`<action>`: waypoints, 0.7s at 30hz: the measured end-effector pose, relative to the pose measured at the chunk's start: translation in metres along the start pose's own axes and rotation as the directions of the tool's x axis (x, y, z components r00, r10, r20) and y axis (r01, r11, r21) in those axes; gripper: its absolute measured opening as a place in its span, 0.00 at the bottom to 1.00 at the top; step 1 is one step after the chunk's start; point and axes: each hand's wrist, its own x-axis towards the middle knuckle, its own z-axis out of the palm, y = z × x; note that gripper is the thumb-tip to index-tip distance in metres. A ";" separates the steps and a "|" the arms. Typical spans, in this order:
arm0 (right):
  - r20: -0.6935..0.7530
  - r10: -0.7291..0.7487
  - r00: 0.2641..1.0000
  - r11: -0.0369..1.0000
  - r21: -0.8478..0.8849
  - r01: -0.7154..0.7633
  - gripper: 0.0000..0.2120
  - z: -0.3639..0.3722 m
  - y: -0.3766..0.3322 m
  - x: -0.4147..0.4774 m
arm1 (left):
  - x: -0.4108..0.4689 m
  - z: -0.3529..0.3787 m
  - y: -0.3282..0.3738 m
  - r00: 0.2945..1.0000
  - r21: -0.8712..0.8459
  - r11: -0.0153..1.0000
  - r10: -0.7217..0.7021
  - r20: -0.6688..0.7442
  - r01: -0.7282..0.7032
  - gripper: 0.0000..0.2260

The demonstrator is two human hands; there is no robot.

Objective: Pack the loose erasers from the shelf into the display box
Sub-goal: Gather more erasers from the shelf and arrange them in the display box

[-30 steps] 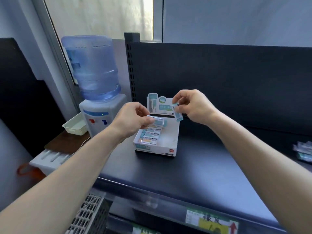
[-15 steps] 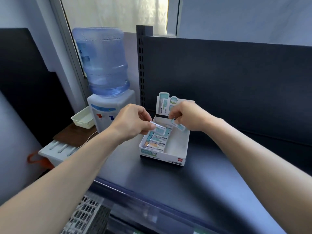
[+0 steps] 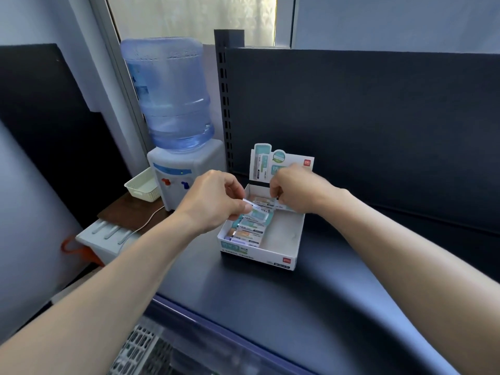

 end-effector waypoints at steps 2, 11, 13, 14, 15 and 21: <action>0.009 0.029 1.000 0.999 -0.025 -0.029 0.15 -0.001 -0.001 0.000 | 0.002 0.000 -0.001 1.000 0.001 1.000 0.011 0.010 -0.011 0.07; 0.025 0.162 0.987 0.982 -0.101 -0.158 0.13 -0.004 -0.009 0.002 | 0.014 -0.004 0.003 0.995 0.006 0.997 0.077 0.070 -0.078 0.06; -0.009 0.186 0.983 0.978 -0.100 -0.185 0.12 -0.005 -0.009 0.000 | 0.017 -0.004 0.003 0.992 -0.001 0.996 0.089 0.085 -0.089 0.06; -0.027 0.193 0.981 0.977 -0.083 -0.195 0.11 -0.007 -0.009 -0.001 | 0.018 -0.003 0.003 0.991 -0.008 0.995 0.096 0.095 -0.096 0.06; -0.045 0.201 0.979 0.978 -0.050 -0.203 0.11 -0.009 -0.007 -0.002 | 0.020 -0.002 0.004 0.989 -0.008 0.995 0.104 0.103 -0.104 0.06; -0.126 0.284 0.950 0.956 0.114 -0.271 0.08 -0.027 0.003 -0.021 | 0.030 0.019 0.017 0.983 0.007 0.994 0.106 0.151 -0.109 0.06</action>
